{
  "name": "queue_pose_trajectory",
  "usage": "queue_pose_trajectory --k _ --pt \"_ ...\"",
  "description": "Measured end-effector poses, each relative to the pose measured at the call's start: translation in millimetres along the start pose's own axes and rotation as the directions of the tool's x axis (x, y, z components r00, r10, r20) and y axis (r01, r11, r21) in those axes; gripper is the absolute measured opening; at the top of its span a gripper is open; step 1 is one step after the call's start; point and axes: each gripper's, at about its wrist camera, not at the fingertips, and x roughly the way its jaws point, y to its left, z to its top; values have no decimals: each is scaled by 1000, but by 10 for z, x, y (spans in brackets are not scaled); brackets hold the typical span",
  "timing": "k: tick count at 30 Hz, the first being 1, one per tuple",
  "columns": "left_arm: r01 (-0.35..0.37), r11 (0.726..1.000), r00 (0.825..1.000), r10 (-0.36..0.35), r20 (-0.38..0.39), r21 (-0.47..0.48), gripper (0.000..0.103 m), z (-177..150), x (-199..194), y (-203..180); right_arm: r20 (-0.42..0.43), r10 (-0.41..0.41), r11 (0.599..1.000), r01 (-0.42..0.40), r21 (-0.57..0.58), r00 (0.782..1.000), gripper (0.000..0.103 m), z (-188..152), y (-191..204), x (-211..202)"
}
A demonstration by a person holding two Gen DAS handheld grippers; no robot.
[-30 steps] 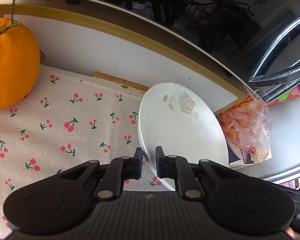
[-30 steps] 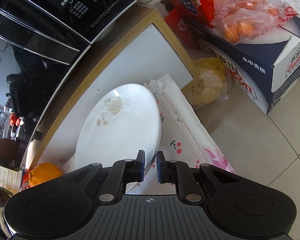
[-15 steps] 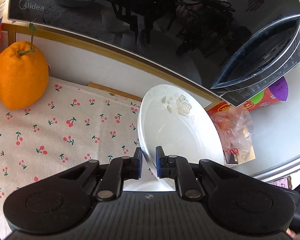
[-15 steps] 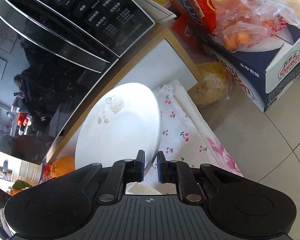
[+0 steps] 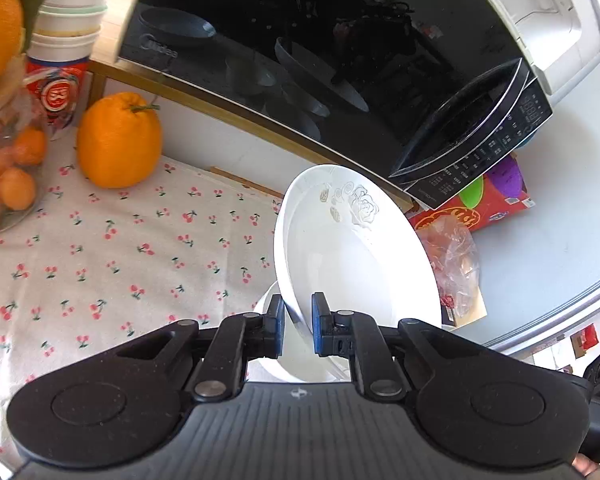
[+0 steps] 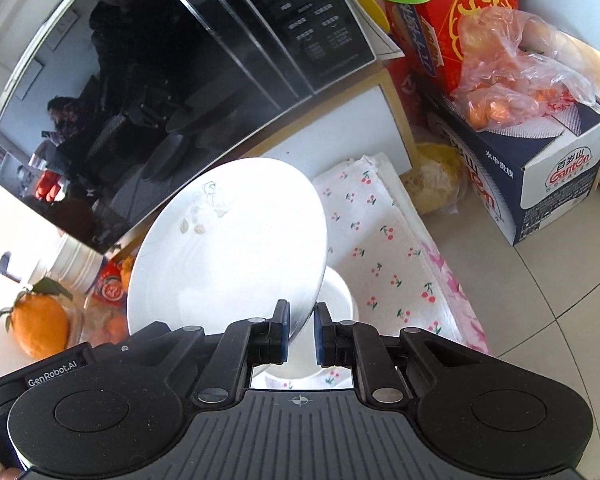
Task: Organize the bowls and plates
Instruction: 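Lift the white plate and carry it over the blue plates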
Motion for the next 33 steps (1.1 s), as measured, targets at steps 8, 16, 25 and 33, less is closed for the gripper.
queue_pose_trajectory --k 8,16,25,33 --pt "-60 998 996 61 68 -29 12 -467 -850 285 -13 54 992 -55 -111 998 13 -742 514 -347" --pt "-148 986 985 154 79 -79 12 -943 -1426 756 -60 72 970 -84 -229 996 13 -1504 974 -449" --pt "-212 968 973 221 59 -136 11 -1384 -1781 1323 -153 26 930 -80 -357 988 13 -2244 1363 -316" --pt "-231 958 971 238 16 -172 12 -1575 -1863 1627 -199 -19 906 -67 -417 980 13 -2524 1546 -240"
